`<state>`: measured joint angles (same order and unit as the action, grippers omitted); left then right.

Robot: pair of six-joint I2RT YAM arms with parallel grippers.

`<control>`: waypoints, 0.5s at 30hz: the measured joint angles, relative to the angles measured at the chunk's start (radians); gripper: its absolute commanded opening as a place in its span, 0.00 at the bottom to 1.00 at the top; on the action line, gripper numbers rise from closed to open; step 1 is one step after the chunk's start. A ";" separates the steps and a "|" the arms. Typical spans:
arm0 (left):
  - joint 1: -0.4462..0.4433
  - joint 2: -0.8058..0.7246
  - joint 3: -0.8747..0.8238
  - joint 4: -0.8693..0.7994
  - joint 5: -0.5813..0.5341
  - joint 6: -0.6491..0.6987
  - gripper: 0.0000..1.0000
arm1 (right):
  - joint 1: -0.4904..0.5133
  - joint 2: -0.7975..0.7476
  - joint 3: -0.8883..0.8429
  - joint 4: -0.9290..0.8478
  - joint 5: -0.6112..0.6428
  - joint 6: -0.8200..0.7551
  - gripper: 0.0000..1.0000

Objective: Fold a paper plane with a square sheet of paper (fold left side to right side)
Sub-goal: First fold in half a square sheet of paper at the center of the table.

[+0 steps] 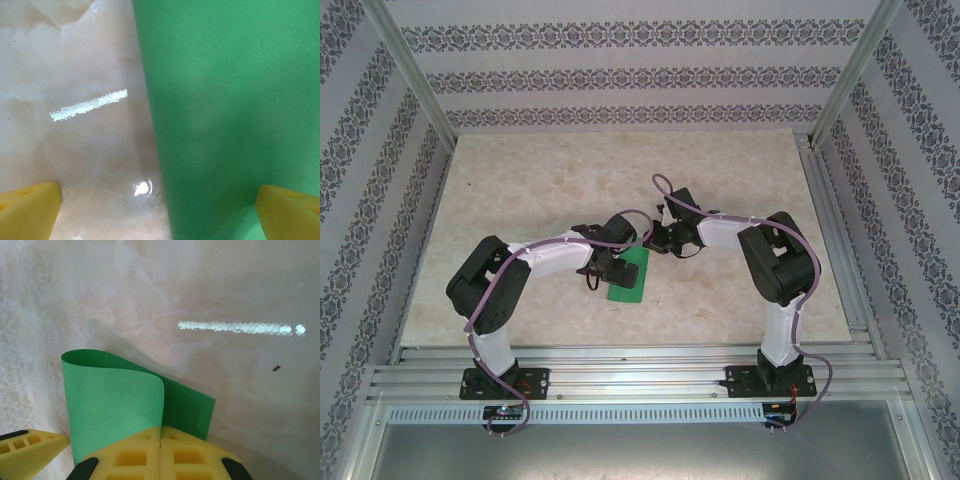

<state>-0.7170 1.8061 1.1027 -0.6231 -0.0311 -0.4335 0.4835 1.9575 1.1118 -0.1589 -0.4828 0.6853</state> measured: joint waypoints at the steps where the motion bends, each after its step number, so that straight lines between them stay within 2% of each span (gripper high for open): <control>1: -0.001 0.000 0.001 0.000 -0.002 0.000 1.00 | -0.002 0.000 0.000 0.000 0.002 0.000 0.00; 15: -0.010 0.003 0.004 -0.003 -0.008 0.003 0.99 | -0.002 0.000 -0.001 -0.002 0.003 0.000 0.00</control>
<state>-0.7273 1.8088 1.1065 -0.6266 -0.0391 -0.4305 0.4816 1.9575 1.1110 -0.1612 -0.4797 0.6853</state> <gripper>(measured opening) 0.998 0.042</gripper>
